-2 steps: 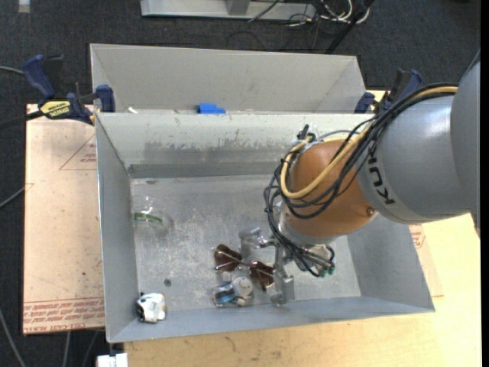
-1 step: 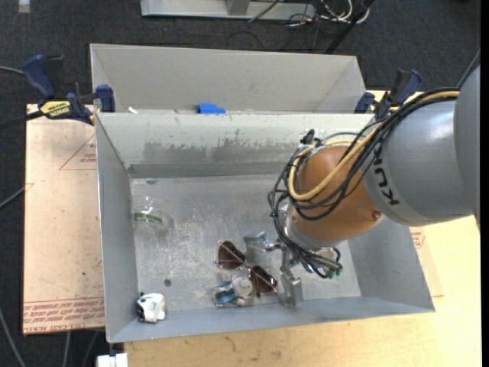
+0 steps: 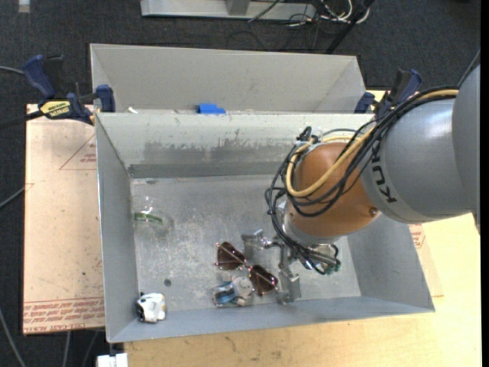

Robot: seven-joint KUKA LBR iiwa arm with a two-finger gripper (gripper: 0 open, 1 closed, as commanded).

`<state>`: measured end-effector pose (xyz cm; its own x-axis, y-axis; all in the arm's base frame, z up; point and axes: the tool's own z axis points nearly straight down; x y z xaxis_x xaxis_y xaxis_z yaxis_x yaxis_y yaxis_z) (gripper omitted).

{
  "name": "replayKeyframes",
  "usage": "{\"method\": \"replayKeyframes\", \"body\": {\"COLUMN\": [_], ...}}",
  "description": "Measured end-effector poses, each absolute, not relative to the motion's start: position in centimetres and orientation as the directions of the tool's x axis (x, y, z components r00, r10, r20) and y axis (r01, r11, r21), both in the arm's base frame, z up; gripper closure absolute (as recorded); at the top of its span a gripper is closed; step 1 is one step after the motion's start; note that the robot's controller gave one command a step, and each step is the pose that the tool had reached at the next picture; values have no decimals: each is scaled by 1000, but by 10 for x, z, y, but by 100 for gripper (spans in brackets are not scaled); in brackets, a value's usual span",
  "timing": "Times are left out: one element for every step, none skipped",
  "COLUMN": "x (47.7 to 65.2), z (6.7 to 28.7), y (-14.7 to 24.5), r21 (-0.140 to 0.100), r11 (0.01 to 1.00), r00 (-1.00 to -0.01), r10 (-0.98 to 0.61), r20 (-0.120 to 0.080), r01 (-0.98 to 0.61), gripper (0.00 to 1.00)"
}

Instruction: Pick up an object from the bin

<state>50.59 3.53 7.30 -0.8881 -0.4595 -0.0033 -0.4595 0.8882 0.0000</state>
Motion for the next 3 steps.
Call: {"method": "replayKeyframes", "body": {"x": [498,515,514], "z": [72,71,71], "y": [85,51,51], "r21": [-5,-1,0], "r11": [850,873,873], "r00": [-850,-873,-873], "r10": [-526,-487,-488], "r20": [-8,-3,-3], "r01": [-526,-487,-488], "gripper": [0,100,100]}}
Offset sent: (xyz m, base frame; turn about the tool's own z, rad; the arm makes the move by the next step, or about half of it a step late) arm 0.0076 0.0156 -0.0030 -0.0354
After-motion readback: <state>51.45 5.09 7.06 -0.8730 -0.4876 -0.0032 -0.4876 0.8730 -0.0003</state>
